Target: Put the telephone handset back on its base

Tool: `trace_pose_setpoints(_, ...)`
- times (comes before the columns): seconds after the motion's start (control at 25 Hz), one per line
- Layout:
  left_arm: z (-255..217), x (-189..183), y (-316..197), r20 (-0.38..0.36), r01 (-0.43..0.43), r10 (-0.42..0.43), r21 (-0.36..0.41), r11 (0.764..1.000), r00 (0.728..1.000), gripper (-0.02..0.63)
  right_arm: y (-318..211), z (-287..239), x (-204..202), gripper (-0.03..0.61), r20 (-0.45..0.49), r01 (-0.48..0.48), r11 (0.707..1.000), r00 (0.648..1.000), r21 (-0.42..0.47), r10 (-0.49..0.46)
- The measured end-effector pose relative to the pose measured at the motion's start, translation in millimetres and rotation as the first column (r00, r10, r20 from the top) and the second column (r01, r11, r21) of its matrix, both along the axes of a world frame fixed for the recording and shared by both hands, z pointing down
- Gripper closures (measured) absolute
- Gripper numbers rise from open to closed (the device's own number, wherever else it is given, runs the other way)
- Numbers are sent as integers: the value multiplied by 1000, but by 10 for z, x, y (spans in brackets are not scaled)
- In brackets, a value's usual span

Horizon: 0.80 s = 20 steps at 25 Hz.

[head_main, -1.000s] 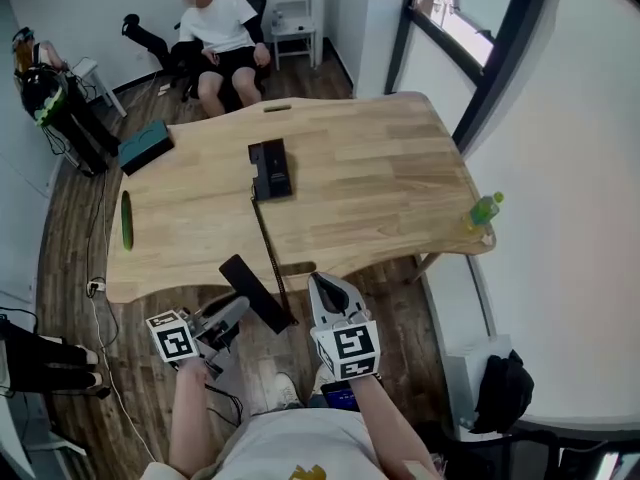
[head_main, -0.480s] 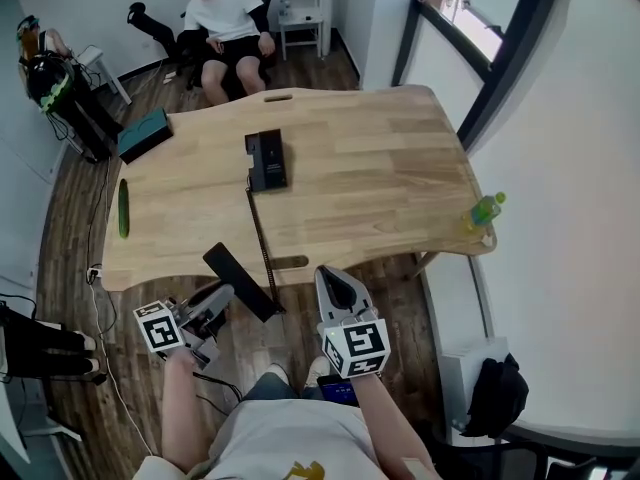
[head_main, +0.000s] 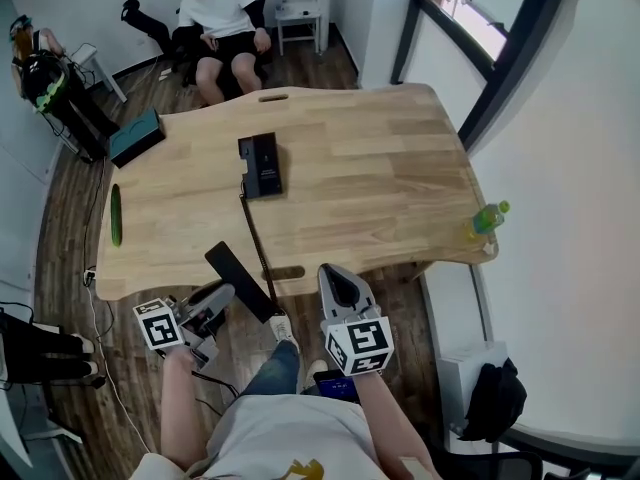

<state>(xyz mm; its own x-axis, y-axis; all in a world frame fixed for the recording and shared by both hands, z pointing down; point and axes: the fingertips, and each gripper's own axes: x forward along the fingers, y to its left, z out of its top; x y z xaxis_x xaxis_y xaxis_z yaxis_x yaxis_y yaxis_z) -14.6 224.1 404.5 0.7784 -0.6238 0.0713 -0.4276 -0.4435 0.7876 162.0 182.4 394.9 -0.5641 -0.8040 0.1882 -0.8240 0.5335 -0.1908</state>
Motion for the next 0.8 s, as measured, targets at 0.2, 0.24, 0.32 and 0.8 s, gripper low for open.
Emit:
trace_pose_setpoints(0.2,74,-112,-420,-22,-9,8,-12,1000,1000,545,-360,76,-84,575,-21,-5,1000,1000,-17,5)
trace_pose_setpoints(0.24,74,-140,-523,-27,-14,13,-13,1000,1000,545,-448,91,-105,575,-24,-9,1000,1000,-23,9)
trace_pose_setpoints(0.32,73,-182,-732,-31,-33,32,-19,999,999,545,-640,114,-147,575,-24,-24,999,999,-34,23)
trace_pose_setpoints(0.8,288,-399,-1712,-62,-137,132,-80,987,989,545,-1544,342,-542,575,-50,-74,993,996,-96,69)
